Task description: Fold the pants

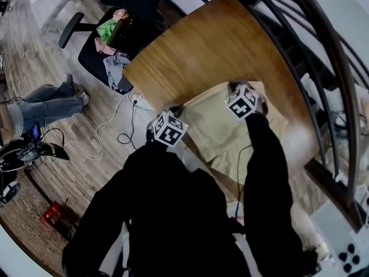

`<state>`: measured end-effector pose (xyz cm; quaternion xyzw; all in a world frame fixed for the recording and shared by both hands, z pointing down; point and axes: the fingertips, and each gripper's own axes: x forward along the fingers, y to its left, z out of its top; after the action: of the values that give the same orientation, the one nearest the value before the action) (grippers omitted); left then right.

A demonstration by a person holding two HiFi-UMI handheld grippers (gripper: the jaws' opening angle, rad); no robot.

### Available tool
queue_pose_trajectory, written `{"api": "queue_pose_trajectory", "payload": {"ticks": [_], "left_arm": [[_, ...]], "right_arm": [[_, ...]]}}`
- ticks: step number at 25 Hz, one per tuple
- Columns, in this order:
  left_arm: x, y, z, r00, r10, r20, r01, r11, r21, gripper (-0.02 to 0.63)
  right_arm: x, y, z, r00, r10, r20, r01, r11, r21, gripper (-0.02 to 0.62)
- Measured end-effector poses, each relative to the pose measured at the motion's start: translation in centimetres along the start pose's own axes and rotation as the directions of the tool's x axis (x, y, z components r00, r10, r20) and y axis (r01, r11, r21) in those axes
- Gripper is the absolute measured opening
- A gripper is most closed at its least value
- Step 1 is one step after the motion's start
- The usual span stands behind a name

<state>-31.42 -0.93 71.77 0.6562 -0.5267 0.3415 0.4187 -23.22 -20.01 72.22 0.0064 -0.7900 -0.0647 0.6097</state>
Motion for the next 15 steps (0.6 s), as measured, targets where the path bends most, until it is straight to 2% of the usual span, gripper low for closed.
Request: {"api": "queue_pose_trajectory", "payload": {"ticks": [9, 15], "left_arm": [[-3.5, -1.8, 1.8, 0.996, 0.011, 0.089, -0.011, 1.000, -0.004, 0.025], [-5.6, -4.3, 2.4, 0.991, 0.008, 0.131, -0.011, 1.000, 0.022, 0.025]], "right_arm": [[-2.6, -1.0, 1.1, 0.996, -0.062, 0.062, 0.061, 0.998, 0.008, 0.009], [-4.9, -0.7, 1.2, 0.991, -0.068, 0.113, 0.064, 0.997, 0.036, 0.009]]}}
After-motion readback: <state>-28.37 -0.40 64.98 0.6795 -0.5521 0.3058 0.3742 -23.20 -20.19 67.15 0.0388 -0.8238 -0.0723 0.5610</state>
